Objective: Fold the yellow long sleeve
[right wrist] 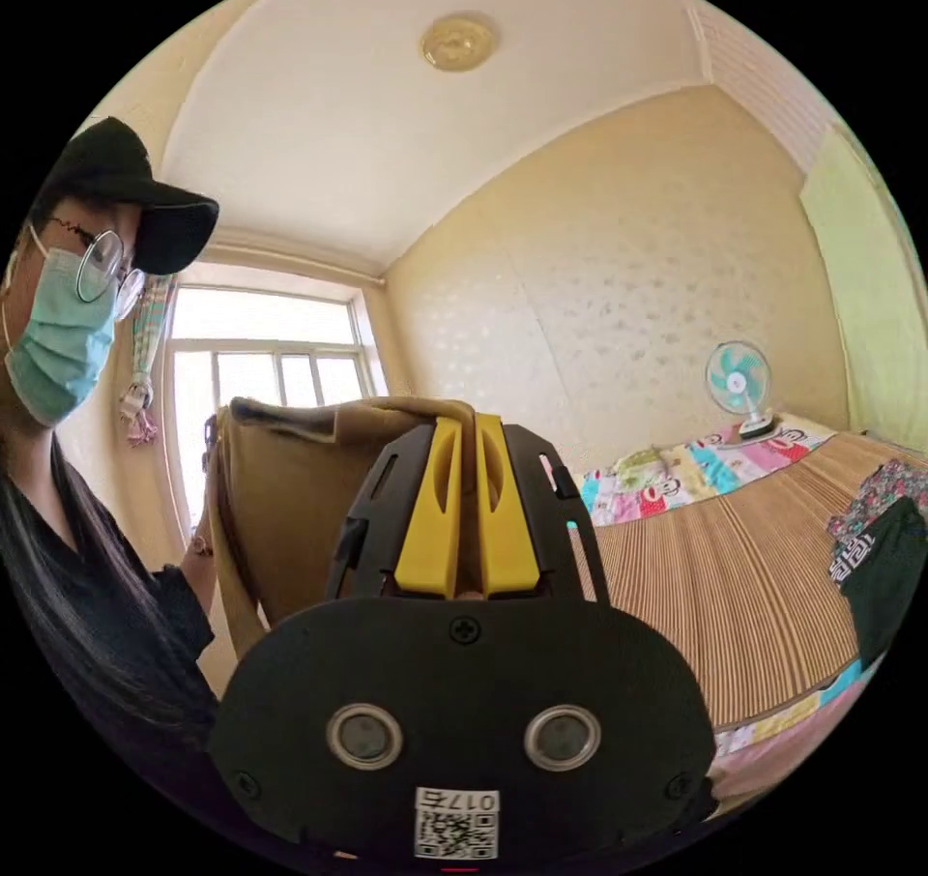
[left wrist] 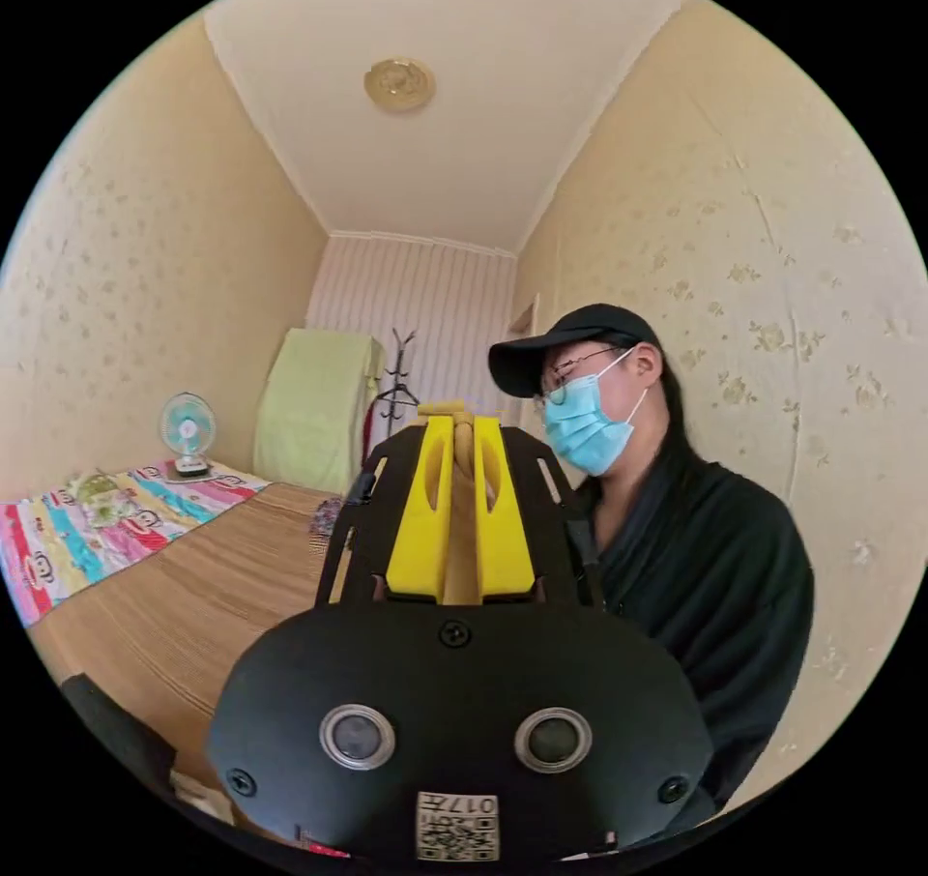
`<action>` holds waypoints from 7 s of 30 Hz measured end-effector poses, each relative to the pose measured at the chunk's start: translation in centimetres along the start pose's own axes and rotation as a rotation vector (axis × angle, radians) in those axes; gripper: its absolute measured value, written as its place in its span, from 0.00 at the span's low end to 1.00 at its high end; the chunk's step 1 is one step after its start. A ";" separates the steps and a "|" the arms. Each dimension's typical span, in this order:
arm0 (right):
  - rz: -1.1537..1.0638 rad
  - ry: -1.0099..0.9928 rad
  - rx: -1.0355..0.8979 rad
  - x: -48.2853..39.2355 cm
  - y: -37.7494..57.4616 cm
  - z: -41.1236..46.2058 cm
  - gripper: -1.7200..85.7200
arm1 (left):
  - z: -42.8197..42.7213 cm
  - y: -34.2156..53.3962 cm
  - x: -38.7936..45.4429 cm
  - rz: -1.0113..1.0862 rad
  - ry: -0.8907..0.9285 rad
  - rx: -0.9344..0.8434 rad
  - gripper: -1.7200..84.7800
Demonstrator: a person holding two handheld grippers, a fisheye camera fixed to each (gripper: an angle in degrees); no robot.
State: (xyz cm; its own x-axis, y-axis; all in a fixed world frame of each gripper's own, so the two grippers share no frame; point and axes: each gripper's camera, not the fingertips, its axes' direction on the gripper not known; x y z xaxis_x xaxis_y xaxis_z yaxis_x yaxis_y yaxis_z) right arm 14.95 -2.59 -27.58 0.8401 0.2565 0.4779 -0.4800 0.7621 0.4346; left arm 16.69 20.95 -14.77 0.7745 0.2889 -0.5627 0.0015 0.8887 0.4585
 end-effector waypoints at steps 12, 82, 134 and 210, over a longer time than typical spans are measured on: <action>-0.228 0.082 0.182 -6.1 -8.5 6.9 0.06 | 4.4 -4.1 -1.8 -0.083 -0.549 0.110 0.06; 0.644 0.207 -0.944 11.0 3.4 6.5 0.05 | 7.4 30.2 -31.3 -1.099 -0.213 -0.497 0.01; 1.068 0.403 -0.224 35.8 -7.5 -7.6 0.17 | -5.5 27.7 -18.1 -1.196 -0.454 -0.199 0.01; 0.681 0.022 -0.898 21.0 23.6 30.0 0.04 | -15.8 37.9 -27.7 -1.423 -1.206 0.431 0.12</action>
State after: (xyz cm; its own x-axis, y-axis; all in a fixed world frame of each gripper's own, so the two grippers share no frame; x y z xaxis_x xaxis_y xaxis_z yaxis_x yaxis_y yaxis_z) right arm 13.68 2.96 15.65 0.4815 0.7857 0.3883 -0.4915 0.6089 -0.6226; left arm -14.66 52.21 7.32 0.0237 -0.9997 -0.0021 0.9257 0.0211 0.3777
